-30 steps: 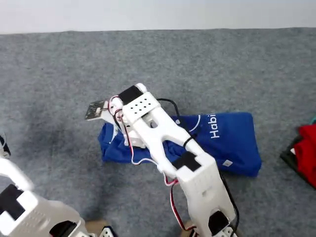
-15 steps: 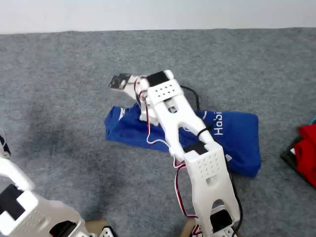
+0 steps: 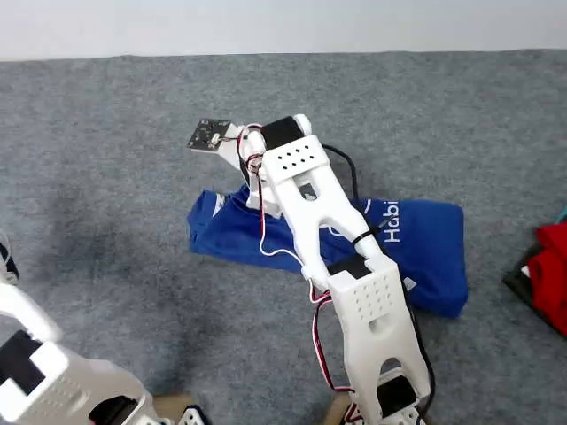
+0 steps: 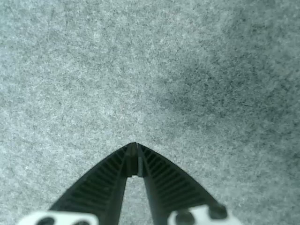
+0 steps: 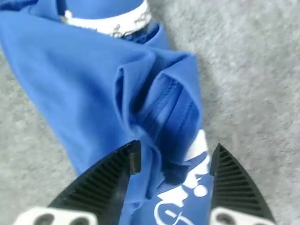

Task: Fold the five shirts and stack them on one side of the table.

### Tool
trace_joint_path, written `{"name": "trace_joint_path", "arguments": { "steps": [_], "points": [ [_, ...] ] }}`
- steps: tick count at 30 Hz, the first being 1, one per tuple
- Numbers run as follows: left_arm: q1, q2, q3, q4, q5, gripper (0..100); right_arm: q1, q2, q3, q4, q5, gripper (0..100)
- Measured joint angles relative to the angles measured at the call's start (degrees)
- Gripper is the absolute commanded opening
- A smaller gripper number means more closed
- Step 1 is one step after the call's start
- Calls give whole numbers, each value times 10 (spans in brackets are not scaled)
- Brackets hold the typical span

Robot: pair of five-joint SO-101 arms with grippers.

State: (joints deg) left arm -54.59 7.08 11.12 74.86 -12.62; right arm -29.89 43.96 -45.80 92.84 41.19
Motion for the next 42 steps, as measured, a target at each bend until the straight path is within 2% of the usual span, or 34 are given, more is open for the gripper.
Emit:
{"name": "trace_joint_path", "arguments": {
  "steps": [4,11,25,30,36,42],
  "points": [
    [8,0,0,0,-2,4,-11,13,0,7,1,253],
    [76,-1,0,20,-19,4,-7,31,0,69,-4,253],
    [215,-119,0,42,-20,4,98,28,0,51,-76,254],
    [222,-119,0,59,-20,4,112,50,0,10,-77,253],
    [222,-120,0,87,-20,4,149,52,-6,19,-86,255],
    [222,-120,0,90,-20,4,87,52,-72,31,-98,255]
  ]
}}
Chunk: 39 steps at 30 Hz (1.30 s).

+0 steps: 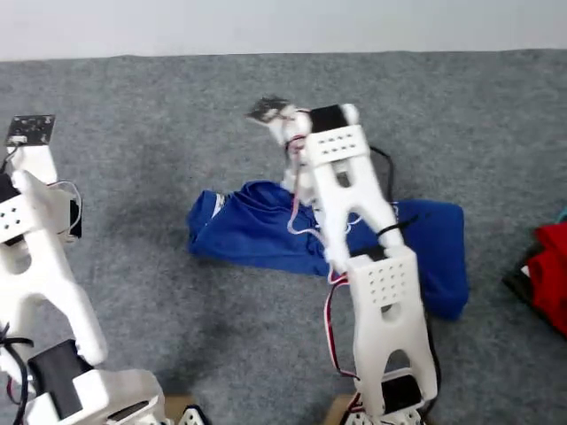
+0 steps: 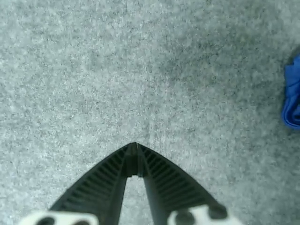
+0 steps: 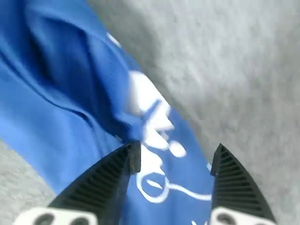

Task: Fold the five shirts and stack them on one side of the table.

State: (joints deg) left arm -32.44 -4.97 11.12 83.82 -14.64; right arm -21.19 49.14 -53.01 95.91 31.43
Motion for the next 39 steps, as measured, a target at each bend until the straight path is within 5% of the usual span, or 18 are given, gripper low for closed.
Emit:
{"name": "trace_joint_path", "arguments": {
  "steps": [9,15,39],
  "points": [
    [0,0,0,10,-6,4,-82,35,-75,-13,4,255],
    [0,0,0,11,-23,4,-56,134,-76,-54,14,253],
    [0,0,-25,50,-25,4,30,128,-83,44,17,253]
  ]
}}
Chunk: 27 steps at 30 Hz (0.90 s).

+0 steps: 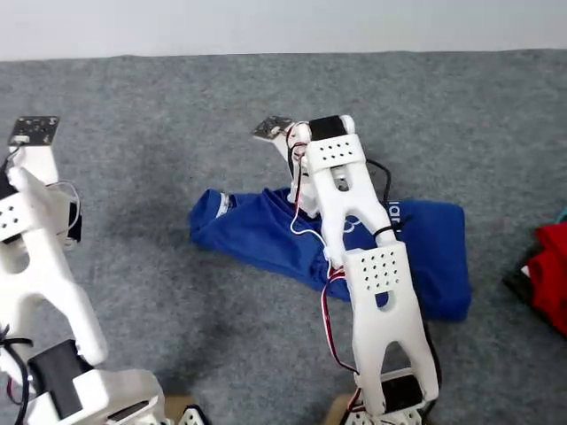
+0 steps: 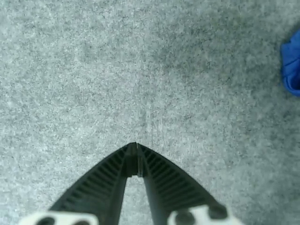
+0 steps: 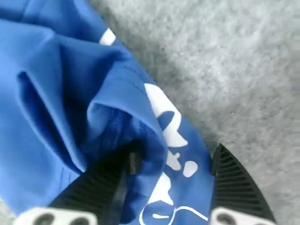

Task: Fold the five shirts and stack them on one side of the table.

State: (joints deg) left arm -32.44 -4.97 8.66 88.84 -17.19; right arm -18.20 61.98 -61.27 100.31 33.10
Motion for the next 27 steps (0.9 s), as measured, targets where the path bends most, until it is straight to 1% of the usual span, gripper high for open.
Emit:
{"name": "trace_joint_path", "arguments": {
  "steps": [3,9,15,22,27],
  "points": [
    [0,-1,0,2,0,4,-17,0,0,0,-11,253],
    [0,-1,-10,3,0,4,-98,0,0,0,-18,253],
    [0,-1,-11,4,0,4,-156,0,0,0,-37,252],
    [0,-1,-11,4,0,4,-160,-7,25,1,-40,254],
    [0,-1,-11,4,0,4,-128,-12,38,1,-40,256]
  ]
}}
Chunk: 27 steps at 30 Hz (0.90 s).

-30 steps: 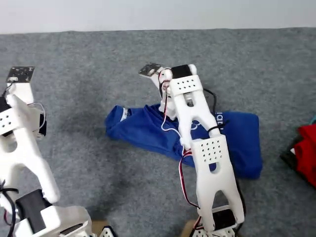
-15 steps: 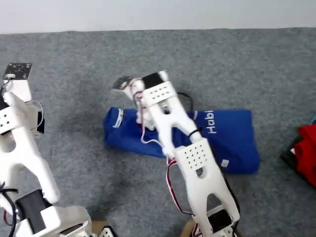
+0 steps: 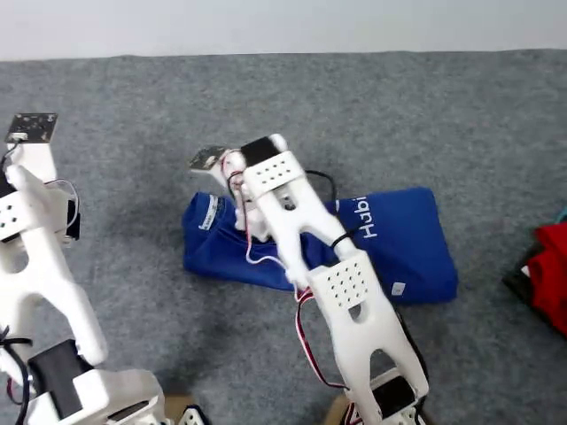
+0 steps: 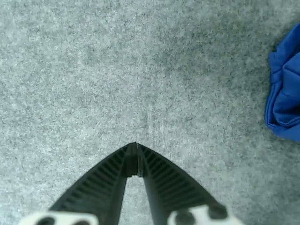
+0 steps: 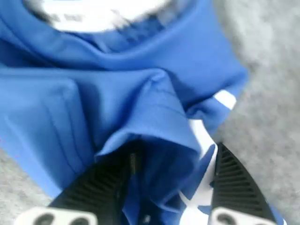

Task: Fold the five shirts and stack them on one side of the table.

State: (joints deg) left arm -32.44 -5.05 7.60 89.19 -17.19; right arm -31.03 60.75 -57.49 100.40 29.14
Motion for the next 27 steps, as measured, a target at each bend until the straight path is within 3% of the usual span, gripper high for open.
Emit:
{"name": "trace_joint_path", "arguments": {
  "steps": [5,14,27],
  "points": [
    [0,0,0,0,0,4,18,-4,1,0,0,325],
    [1,0,0,0,0,4,55,-84,1,0,0,330],
    [1,0,0,-3,0,4,247,-68,17,0,0,329]
  ]
}}
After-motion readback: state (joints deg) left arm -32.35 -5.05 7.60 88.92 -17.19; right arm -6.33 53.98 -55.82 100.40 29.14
